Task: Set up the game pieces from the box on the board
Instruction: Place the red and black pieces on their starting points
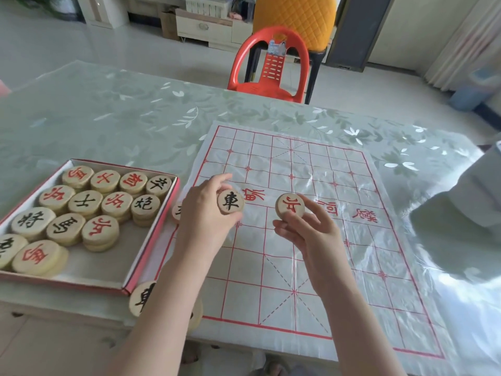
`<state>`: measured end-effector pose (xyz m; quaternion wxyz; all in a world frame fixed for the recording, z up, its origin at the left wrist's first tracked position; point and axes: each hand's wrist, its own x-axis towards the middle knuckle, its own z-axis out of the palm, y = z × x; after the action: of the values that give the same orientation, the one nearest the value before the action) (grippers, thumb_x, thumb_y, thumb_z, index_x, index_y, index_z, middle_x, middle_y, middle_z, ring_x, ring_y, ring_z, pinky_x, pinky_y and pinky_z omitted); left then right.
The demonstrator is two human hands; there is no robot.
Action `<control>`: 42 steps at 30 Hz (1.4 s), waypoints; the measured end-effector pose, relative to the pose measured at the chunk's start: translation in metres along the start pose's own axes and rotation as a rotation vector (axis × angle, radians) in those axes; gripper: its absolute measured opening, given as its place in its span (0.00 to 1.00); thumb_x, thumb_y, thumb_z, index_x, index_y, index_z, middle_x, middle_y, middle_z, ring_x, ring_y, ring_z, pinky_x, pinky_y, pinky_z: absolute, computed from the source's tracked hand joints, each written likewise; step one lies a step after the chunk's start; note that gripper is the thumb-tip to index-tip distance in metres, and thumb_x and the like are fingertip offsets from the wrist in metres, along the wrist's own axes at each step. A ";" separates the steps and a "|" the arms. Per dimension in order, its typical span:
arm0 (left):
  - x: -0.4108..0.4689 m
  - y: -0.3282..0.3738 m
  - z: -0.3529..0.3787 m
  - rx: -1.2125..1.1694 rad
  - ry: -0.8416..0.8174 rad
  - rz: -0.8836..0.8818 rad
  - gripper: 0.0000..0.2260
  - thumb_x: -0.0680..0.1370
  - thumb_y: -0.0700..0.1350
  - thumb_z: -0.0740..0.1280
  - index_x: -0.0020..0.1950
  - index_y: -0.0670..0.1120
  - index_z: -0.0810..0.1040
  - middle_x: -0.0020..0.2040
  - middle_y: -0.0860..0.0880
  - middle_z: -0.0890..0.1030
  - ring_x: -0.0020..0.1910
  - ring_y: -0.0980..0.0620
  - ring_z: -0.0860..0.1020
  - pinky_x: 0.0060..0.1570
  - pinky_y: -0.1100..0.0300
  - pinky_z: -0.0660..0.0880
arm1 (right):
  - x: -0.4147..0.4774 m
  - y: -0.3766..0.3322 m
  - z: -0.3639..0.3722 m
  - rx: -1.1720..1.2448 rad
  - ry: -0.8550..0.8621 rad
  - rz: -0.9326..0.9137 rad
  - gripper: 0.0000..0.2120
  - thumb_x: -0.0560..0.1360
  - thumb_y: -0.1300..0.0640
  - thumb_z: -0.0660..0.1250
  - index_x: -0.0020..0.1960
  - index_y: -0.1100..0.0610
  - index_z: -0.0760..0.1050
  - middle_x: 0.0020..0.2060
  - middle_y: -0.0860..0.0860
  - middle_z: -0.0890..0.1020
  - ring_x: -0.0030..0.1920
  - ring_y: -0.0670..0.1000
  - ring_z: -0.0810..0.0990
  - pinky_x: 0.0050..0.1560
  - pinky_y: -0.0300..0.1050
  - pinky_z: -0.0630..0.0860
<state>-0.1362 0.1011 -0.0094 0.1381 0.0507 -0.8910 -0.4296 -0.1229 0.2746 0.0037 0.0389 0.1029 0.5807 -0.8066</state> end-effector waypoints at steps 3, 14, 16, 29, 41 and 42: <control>0.003 0.002 -0.003 -0.006 -0.031 0.015 0.30 0.65 0.40 0.76 0.64 0.52 0.71 0.54 0.56 0.79 0.55 0.54 0.75 0.56 0.60 0.71 | 0.001 0.000 0.001 -0.004 0.015 -0.005 0.17 0.73 0.66 0.67 0.61 0.58 0.73 0.52 0.62 0.81 0.40 0.55 0.84 0.45 0.42 0.82; -0.010 0.000 -0.033 -0.105 -0.045 -0.065 0.28 0.65 0.42 0.76 0.63 0.55 0.72 0.53 0.56 0.78 0.54 0.58 0.76 0.51 0.67 0.73 | 0.002 0.011 0.009 -0.057 0.021 0.036 0.20 0.73 0.67 0.67 0.63 0.58 0.69 0.51 0.61 0.80 0.40 0.57 0.83 0.48 0.47 0.82; -0.010 -0.003 -0.041 -0.118 -0.014 -0.087 0.28 0.65 0.42 0.76 0.63 0.54 0.72 0.54 0.56 0.79 0.54 0.57 0.76 0.48 0.72 0.70 | 0.006 0.013 0.013 -0.067 0.045 0.045 0.21 0.72 0.66 0.68 0.63 0.60 0.67 0.51 0.62 0.80 0.38 0.56 0.83 0.50 0.49 0.80; 0.002 -0.003 -0.037 -0.197 -0.015 -0.057 0.29 0.65 0.40 0.76 0.63 0.54 0.72 0.54 0.56 0.79 0.53 0.57 0.77 0.51 0.67 0.73 | 0.138 0.008 0.068 -0.568 0.019 -0.035 0.15 0.72 0.67 0.64 0.59 0.64 0.71 0.36 0.55 0.80 0.29 0.51 0.79 0.47 0.53 0.80; 0.003 -0.003 -0.035 -0.192 -0.001 -0.026 0.29 0.65 0.40 0.76 0.62 0.55 0.72 0.53 0.57 0.78 0.53 0.58 0.77 0.56 0.60 0.74 | 0.148 0.013 0.070 -0.768 0.106 -0.156 0.12 0.76 0.58 0.63 0.58 0.61 0.73 0.49 0.56 0.78 0.29 0.46 0.77 0.21 0.32 0.67; 0.002 -0.001 -0.034 -0.185 -0.006 -0.015 0.29 0.65 0.40 0.76 0.63 0.55 0.72 0.53 0.58 0.78 0.53 0.59 0.76 0.56 0.60 0.74 | 0.132 0.007 0.070 -0.699 0.053 -0.155 0.11 0.77 0.59 0.61 0.57 0.62 0.74 0.45 0.55 0.79 0.27 0.47 0.77 0.21 0.33 0.67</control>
<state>-0.1284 0.0746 0.0102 0.1362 0.0433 -0.8474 -0.5113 -0.2590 0.2137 -0.0089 -0.0046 0.0602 0.8285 -0.5567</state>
